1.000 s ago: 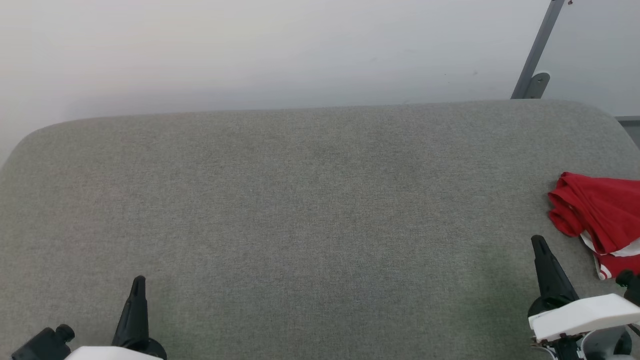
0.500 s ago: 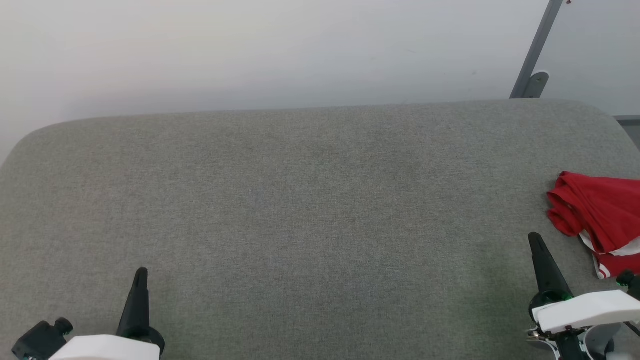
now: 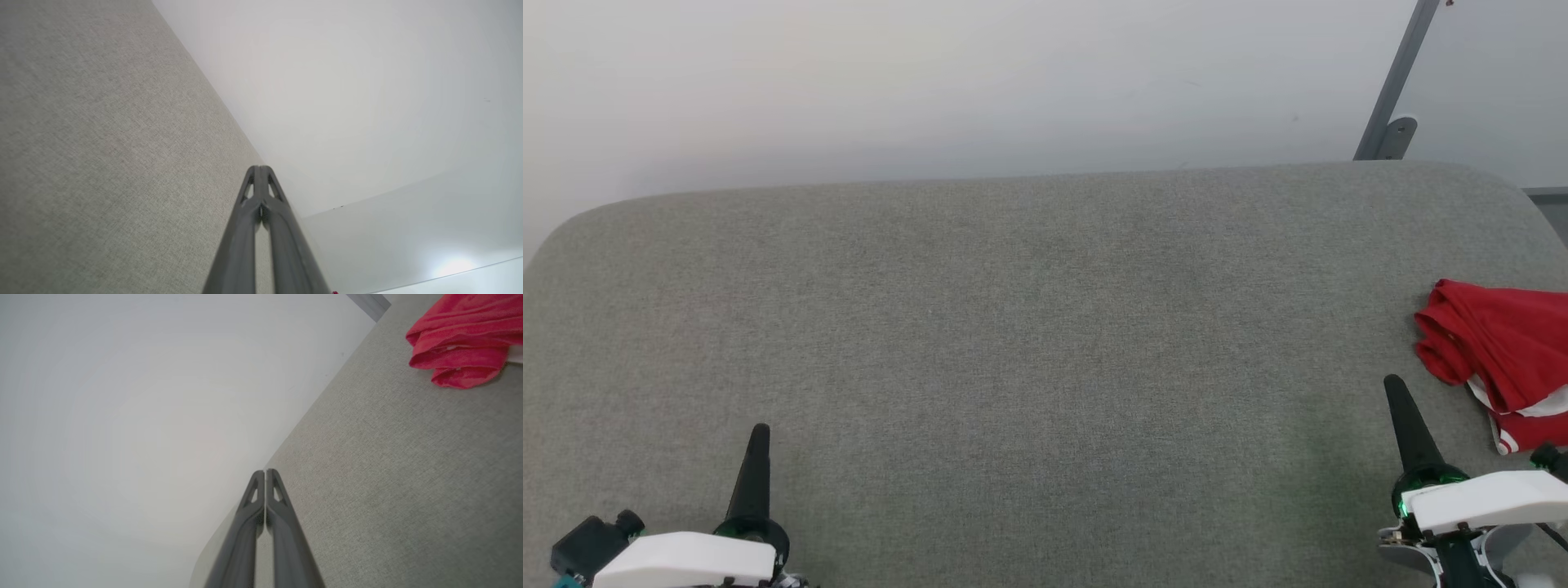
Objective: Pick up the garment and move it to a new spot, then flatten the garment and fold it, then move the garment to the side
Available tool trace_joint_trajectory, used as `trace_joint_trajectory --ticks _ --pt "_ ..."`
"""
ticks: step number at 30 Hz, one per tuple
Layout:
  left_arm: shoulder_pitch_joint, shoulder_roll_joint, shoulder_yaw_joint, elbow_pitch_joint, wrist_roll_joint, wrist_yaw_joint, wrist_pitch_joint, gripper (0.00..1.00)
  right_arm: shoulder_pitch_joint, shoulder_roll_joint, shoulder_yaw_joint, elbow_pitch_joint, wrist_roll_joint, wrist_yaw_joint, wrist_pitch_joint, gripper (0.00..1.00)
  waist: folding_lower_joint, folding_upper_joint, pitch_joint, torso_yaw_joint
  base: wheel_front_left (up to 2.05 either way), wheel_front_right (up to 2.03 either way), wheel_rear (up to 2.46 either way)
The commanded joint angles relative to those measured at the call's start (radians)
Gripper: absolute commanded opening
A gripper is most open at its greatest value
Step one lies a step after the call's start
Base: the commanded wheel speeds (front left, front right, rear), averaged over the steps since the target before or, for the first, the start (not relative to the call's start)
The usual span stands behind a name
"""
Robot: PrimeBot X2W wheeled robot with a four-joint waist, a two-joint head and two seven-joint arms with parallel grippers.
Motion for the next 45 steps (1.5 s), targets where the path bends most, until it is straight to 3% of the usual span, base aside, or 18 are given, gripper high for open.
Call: trace_joint_trajectory --ticks 1,45 --pt "-0.031 0.001 0.006 -0.004 -0.029 0.001 0.012 0.0 -0.024 0.003 -0.003 -0.006 0.032 -0.001 0.007 0.0 0.0 0.0 0.0 0.0 0.0 0.0 0.0" --pt "-0.109 -0.038 0.032 0.046 -0.349 0.002 0.113 0.0 -0.059 0.038 -0.025 0.041 0.366 -0.001 0.067 0.0 0.0 0.0 0.001 -0.009 0.0 0.0 0.0"
